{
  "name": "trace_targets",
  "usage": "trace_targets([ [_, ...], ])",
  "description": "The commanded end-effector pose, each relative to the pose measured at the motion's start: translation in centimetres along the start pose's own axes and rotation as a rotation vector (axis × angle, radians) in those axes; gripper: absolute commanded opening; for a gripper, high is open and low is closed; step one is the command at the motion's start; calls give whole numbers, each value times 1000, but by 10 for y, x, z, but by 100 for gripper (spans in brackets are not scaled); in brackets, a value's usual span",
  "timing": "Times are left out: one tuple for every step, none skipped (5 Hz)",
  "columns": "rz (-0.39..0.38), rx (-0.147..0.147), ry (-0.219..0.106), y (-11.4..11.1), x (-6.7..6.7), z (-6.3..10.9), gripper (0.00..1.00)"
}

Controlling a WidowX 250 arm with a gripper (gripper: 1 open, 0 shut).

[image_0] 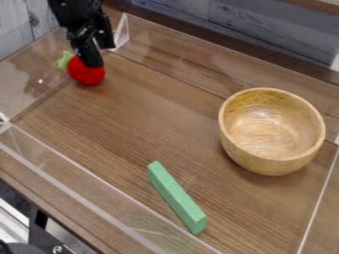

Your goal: Move the red object to the left side of the table

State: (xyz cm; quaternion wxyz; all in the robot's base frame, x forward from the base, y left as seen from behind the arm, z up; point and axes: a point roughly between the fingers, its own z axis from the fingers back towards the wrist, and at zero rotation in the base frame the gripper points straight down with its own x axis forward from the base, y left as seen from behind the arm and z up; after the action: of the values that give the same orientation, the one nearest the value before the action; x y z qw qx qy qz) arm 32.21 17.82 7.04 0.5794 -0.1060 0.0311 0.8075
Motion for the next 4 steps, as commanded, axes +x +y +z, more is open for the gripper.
trace_targets([
  [72,-74,-21,-13,3,23,100],
  [161,-84,-15,-17,4,27,100],
  [218,-82,7,-19,2,23,100],
  [281,-81,31,-21,-1,20,100],
])
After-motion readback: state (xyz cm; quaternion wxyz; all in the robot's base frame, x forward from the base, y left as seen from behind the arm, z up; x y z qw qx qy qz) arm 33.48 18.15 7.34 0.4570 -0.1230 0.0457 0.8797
